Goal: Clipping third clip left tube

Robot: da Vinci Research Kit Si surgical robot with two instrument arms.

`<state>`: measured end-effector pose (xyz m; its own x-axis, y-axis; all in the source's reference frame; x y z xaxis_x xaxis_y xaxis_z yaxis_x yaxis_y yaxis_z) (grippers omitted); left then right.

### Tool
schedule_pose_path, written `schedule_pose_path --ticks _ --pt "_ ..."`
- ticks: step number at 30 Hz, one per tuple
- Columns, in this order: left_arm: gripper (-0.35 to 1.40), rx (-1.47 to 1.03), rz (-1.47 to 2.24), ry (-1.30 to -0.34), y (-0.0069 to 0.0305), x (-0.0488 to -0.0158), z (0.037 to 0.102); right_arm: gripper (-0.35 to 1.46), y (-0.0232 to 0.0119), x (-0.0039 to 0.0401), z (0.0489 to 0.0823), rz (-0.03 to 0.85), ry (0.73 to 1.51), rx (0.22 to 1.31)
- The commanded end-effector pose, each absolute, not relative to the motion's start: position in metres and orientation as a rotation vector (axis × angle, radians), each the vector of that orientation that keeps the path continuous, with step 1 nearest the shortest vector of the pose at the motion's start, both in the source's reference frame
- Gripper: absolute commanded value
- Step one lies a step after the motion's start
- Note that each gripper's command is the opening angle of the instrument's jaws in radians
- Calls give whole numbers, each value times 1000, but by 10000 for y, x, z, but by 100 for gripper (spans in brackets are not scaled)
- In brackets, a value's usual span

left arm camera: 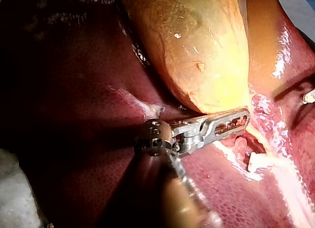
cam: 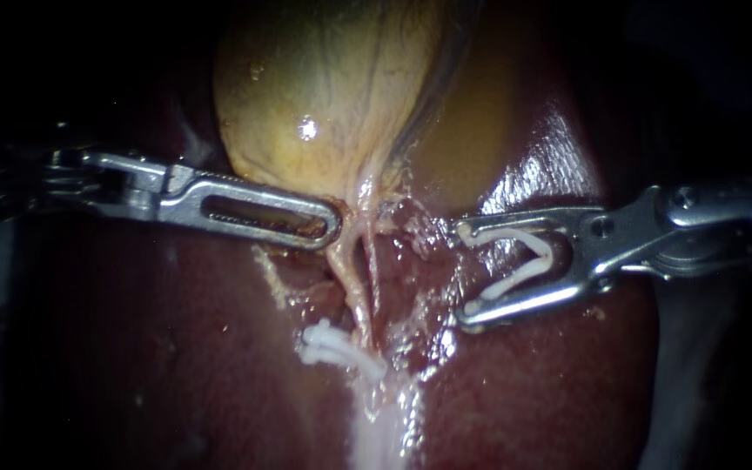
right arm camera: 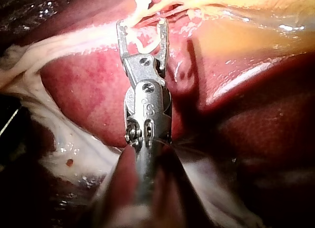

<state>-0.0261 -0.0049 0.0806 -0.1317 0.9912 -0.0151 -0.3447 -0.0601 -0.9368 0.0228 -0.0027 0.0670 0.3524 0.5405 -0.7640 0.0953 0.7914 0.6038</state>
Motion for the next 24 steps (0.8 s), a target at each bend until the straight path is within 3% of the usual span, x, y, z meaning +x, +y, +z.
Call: schedule_pose_path --ticks 1,9,24 --pt "-35 -905 1477 -1010 -49 -261 805 49 -27 228 670 314 1194 626" --pt "-35 -903 1476 -1018 -49 -255 793 49 -27 228 670 314 1194 626" --pt "-35 -898 1447 -977 -24 -206 739 49 -27 228 670 314 1194 626"
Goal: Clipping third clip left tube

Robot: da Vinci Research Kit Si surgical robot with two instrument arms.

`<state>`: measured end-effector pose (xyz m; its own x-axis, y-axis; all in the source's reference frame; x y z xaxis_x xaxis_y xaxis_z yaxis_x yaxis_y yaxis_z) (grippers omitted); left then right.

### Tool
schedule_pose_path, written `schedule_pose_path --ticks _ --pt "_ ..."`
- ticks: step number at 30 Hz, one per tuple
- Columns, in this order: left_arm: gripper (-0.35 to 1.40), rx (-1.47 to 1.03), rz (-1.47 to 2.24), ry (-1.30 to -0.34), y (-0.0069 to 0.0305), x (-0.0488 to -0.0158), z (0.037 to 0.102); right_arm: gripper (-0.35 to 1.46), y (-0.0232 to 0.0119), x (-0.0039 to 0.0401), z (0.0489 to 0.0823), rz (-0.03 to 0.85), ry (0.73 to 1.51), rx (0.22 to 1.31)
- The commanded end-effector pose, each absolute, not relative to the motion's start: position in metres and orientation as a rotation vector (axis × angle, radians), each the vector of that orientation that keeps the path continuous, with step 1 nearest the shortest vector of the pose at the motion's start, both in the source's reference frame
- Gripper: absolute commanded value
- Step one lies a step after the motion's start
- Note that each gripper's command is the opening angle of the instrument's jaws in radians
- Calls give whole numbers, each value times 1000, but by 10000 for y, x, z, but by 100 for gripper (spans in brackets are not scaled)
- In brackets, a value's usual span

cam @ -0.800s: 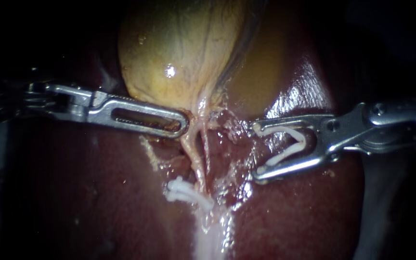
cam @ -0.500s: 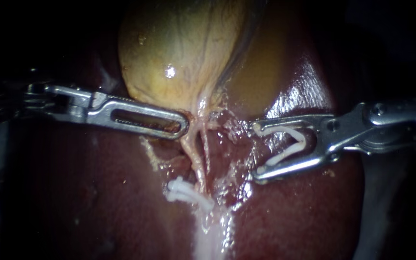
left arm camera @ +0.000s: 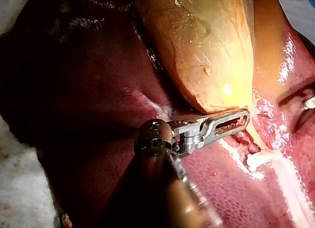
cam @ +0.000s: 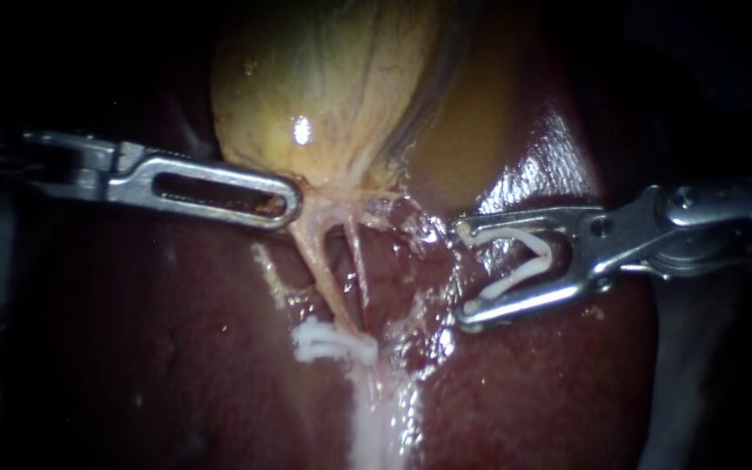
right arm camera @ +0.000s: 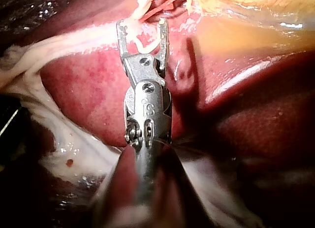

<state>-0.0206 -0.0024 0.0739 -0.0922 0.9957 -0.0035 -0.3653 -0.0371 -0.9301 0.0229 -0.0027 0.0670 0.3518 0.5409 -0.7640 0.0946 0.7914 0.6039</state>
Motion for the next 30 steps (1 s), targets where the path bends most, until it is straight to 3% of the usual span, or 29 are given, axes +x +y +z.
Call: schedule_pose_path --ticks 1,17,30 --pt "-35 -900 1443 -975 -23 -203 736 49 -27 228 670 314 1194 626" --pt "-35 -900 1441 -969 -26 -197 734 49 -31 244 670 318 1193 620" --pt "-35 -900 1440 -967 -26 -200 734 49 -48 302 695 327 1190 610"
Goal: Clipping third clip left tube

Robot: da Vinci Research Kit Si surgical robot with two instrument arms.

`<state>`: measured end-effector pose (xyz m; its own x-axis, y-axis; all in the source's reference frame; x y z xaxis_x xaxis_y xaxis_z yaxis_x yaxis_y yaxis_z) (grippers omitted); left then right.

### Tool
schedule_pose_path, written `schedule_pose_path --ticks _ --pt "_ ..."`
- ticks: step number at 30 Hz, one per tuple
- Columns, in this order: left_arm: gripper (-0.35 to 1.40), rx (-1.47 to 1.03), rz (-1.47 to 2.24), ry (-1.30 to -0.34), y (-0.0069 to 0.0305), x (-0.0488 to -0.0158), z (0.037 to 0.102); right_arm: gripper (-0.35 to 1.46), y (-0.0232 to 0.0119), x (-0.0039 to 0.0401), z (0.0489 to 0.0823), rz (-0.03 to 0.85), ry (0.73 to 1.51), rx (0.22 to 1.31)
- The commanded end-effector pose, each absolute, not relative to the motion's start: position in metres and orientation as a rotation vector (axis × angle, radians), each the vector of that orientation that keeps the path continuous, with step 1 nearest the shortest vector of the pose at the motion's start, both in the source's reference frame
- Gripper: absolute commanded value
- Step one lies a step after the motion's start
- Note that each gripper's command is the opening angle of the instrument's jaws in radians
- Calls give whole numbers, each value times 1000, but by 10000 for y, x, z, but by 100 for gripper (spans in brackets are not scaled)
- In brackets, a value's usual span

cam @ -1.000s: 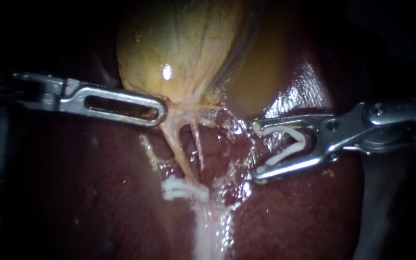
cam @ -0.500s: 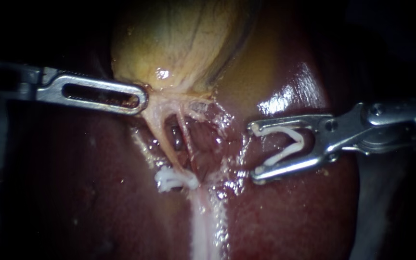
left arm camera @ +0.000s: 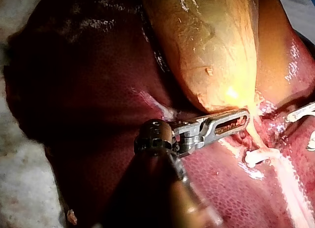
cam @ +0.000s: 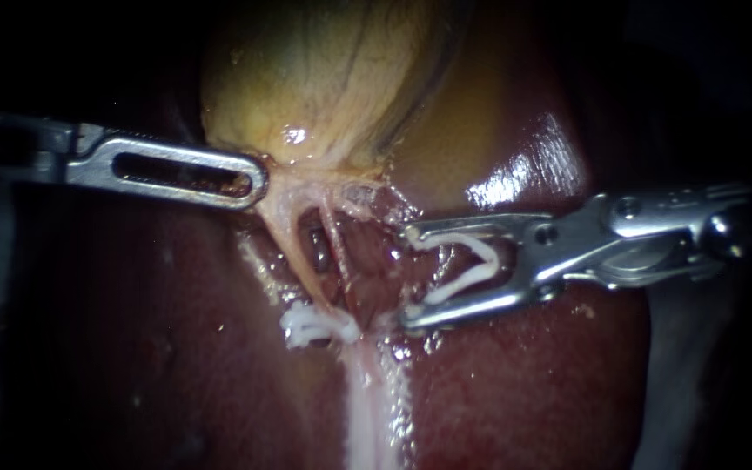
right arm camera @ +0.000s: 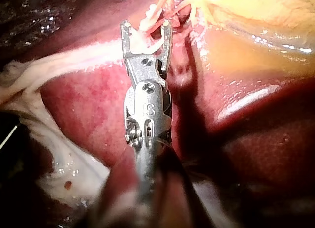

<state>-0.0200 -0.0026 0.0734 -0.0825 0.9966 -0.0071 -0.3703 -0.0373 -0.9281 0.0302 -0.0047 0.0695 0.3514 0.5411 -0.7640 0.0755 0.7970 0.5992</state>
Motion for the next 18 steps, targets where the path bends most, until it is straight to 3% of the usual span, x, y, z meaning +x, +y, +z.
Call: schedule_pose_path --ticks 1,18 --pt "-35 -900 1440 -966 -26 -200 734 49 -50 307 698 329 1189 616" --pt "-35 -899 1438 -964 -28 -202 731 49 -67 347 739 349 1180 628"
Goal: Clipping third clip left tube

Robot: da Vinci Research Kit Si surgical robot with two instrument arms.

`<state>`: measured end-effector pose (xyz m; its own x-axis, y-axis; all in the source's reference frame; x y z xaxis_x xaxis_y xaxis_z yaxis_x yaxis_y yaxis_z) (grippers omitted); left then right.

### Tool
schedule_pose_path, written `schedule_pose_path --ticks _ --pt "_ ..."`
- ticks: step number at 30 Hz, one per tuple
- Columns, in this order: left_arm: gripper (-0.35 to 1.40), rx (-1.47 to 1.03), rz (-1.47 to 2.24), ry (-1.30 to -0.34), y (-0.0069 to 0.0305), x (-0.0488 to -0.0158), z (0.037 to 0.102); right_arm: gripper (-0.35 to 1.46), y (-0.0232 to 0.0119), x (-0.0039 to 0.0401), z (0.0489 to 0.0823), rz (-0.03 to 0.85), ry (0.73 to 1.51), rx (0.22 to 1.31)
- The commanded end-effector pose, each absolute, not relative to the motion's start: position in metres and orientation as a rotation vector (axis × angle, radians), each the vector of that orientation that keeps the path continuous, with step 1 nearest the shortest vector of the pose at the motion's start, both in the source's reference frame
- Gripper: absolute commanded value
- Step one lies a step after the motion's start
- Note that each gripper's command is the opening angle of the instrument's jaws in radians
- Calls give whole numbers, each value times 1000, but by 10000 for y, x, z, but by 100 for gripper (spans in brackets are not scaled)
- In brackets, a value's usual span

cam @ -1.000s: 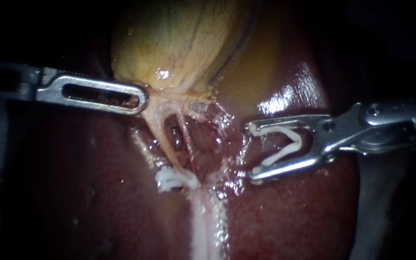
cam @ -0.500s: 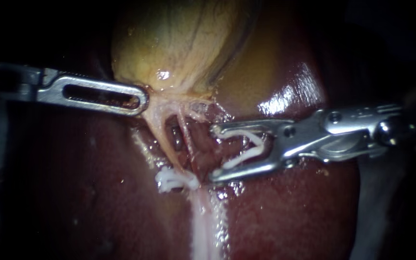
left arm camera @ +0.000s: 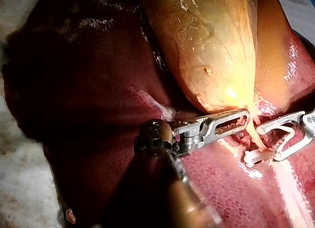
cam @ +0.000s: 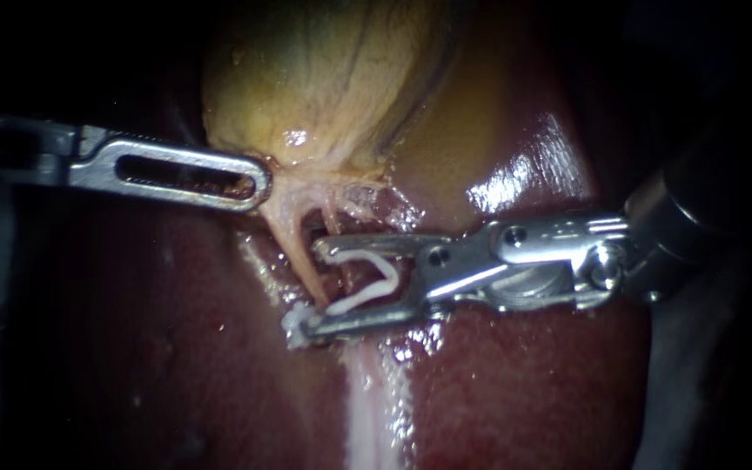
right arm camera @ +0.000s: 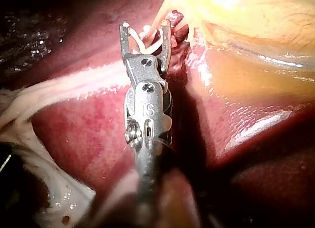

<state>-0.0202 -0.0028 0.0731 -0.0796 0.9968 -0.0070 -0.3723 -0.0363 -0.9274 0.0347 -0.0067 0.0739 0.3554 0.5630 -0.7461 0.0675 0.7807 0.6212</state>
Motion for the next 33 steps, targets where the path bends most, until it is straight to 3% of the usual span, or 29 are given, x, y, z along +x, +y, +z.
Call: schedule_pose_path --ticks 1,15,33 --pt "-35 -899 1438 -964 -28 -202 731 49 -67 348 741 347 1181 630" --pt "-35 -899 1436 -961 -29 -206 730 49 -86 372 761 354 1165 672" --pt "-35 -899 1436 -960 -29 -208 729 49 -76 392 759 381 1159 692"
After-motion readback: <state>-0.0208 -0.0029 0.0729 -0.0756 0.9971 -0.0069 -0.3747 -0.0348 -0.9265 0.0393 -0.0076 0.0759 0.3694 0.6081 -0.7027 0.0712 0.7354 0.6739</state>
